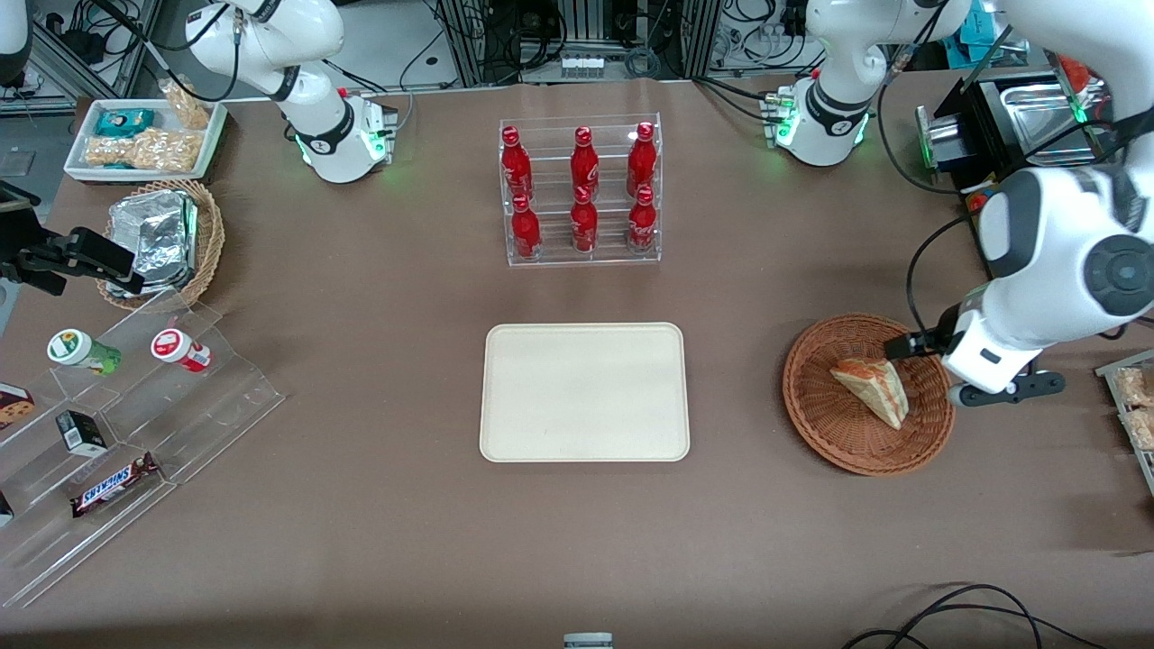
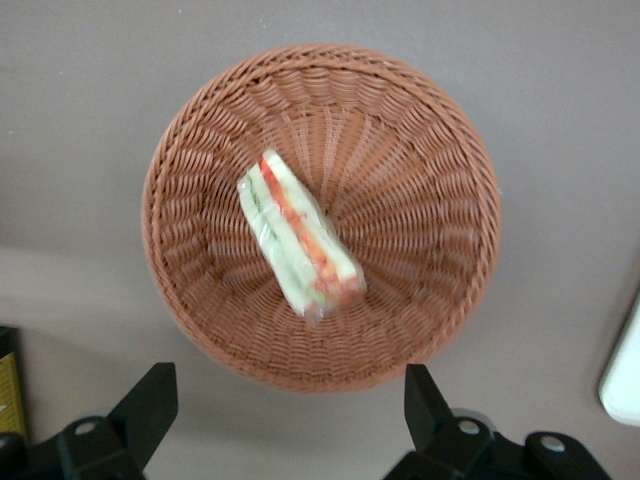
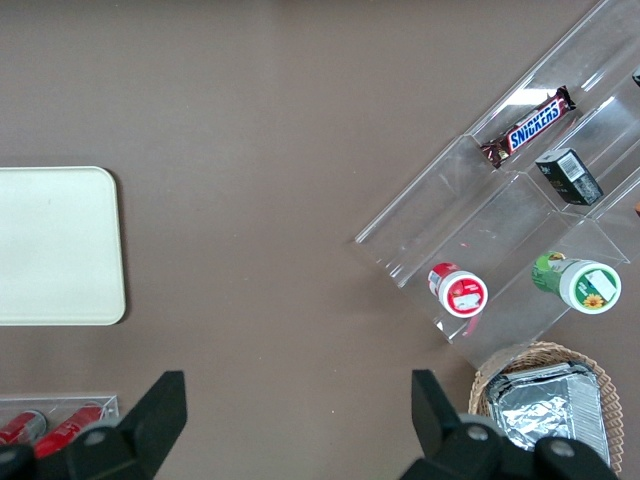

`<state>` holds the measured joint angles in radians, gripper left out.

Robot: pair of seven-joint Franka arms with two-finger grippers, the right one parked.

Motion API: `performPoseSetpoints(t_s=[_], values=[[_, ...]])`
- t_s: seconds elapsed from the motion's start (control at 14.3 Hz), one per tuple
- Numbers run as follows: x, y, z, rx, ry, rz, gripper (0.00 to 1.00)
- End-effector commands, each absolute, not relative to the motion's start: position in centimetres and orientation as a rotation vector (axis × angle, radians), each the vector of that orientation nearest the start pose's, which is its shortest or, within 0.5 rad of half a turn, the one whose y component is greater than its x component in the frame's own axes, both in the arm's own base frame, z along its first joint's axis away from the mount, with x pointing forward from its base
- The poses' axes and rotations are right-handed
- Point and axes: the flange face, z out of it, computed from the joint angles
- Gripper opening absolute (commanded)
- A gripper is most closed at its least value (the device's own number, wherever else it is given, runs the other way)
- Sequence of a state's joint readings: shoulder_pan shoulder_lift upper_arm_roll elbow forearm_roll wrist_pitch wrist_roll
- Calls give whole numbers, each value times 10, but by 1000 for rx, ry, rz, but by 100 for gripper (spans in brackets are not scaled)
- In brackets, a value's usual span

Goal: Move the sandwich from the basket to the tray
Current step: 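Close the left gripper on the wrapped sandwich and lift it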

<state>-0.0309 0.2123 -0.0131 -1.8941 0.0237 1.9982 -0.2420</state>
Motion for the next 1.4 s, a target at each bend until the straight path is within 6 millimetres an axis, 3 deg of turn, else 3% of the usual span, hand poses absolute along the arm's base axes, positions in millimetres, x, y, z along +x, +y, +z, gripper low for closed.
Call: performPoseSetpoints(t_s=[0.0,0.21,0.42,0.63,0.7,0.84,0.91,1.05,1.19,1.33], values=[[593,-13,355,-3055,-598,96,100],[599,-15,324,-2889,-1124,97,100],[602,-17,298,-2738,-1429,113,100],[606,-19,266,-2651,-1578,121,98],[604,-19,257,-2619,-1621,139,86],[603,-22,252,-2557,-1701,162,19],[603,-23,252,-2552,-1704,165,10],[605,-23,259,-2551,-1687,183,5],[614,-25,287,-2534,-1654,238,5],[625,-43,323,-2530,-1598,297,4]])
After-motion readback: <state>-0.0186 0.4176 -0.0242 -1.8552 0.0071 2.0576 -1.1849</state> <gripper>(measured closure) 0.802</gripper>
